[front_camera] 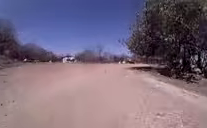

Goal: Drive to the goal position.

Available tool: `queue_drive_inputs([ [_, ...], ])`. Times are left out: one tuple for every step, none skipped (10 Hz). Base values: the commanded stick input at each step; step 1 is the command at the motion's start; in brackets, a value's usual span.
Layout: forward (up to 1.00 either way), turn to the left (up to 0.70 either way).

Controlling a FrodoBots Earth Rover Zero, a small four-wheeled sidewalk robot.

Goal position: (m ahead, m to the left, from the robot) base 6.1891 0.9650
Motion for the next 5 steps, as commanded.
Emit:
queue_drive_inputs([
  [1.0, 0.0],
  [1.0, 0.0],
  [1.0, 0.0],
  [1.0, 0.0],
  [1.0, 0.0],
])
